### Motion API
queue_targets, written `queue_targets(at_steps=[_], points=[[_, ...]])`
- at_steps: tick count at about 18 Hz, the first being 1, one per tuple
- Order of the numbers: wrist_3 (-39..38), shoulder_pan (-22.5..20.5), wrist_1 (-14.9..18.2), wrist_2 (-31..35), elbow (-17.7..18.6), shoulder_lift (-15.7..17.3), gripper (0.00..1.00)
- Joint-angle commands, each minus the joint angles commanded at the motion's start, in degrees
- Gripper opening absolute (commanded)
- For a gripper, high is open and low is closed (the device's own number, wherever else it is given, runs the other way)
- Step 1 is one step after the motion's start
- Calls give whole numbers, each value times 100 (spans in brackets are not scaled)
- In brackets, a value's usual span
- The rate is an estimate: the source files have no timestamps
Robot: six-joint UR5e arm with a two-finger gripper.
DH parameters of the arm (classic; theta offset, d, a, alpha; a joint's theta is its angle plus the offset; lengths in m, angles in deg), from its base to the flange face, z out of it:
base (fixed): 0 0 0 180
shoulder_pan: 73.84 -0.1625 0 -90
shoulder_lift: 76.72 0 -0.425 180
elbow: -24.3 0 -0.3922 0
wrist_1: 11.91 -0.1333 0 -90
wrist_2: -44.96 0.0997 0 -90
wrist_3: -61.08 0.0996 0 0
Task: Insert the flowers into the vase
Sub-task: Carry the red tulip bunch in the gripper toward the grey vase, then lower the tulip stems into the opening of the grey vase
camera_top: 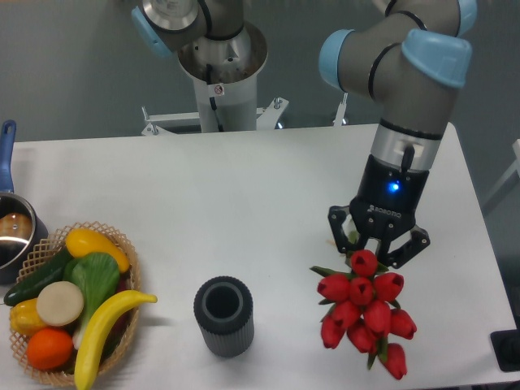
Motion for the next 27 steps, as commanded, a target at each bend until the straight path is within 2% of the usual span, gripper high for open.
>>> queue_targets(at_steps=[3,6,12,15,20,27], points=[[-72,-18,-89,-1089,-97,-26,0],[-107,-26,-89,-1785,-88,-114,0],[51,0,-230,-2699,-123,-307,0],[384,61,-230,-3174,-132,-448,0],[719,158,-230,-3615,-176,-764,0],[798,255,-230,-3720,-220,-931,0]])
